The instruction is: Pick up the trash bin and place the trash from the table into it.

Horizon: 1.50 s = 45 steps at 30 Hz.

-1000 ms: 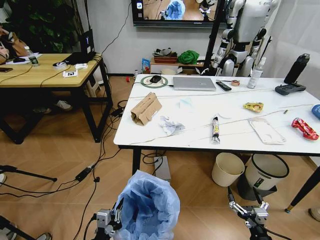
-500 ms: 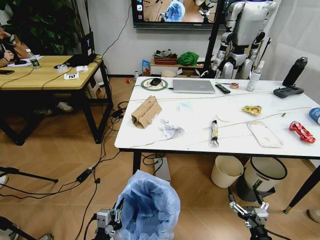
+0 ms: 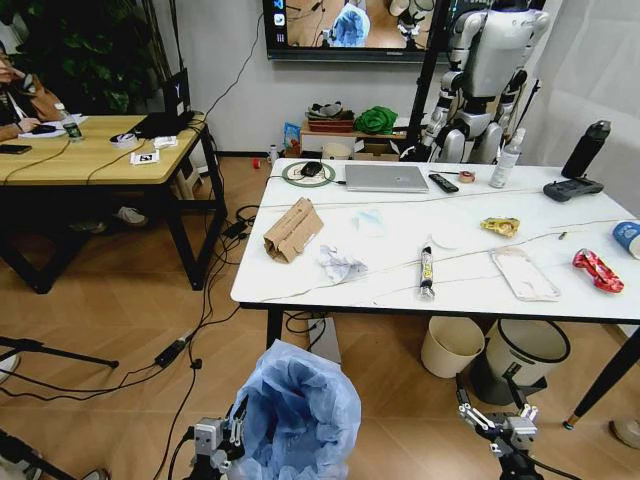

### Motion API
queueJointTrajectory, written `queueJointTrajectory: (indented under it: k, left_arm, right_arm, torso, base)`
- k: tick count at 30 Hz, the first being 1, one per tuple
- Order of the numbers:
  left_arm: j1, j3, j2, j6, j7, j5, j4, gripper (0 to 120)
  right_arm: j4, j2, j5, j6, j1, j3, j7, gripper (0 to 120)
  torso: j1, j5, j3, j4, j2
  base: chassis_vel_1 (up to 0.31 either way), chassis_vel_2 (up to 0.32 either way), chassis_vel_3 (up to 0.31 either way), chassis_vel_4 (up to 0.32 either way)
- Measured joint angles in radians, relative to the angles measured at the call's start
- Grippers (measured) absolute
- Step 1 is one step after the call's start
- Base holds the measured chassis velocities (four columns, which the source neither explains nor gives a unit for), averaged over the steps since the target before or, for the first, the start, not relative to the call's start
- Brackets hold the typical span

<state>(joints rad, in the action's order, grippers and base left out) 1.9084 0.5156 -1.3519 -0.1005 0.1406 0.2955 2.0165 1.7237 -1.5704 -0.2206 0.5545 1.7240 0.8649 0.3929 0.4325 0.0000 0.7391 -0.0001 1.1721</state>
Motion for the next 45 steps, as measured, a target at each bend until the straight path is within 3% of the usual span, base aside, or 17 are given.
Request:
queueJointTrajectory:
  k: [17,26,45]
  left_arm:
    - [-0.002,-0.001,-0.003,-0.004,0.007,-0.017,-0.003,0]
    - [-0.003,0.001,-0.001,-0.032,0.022,-0.092,-0.009,0]
    - [-0.008,0.014,-0.002,-0.031,0.038,-0.074,-0.010,0]
  right_arm:
    - [-0.006,0.002,-0.001,0.000,-0.003,0.000,0.000,100]
    - [-0.008,0.003,-0.002,-0.001,-0.006,0.000,0.000,100]
    - [-0.004,0.006,-0.002,-0.004,-0.004,-0.001,-0.001,100]
  torso:
    - [0.034,0.0000,0.042,0.0000,0.076]
    - [0.058,0.0000,0.073,0.0000,0.130]
    - [0.056,0.0000,0.071,0.0000,0.126]
  base:
    - [0.000,0.000,0.000,0.000]
    - [0.000,0.000,0.000,0.000]
    - [0.000,0.000,0.000,0.000]
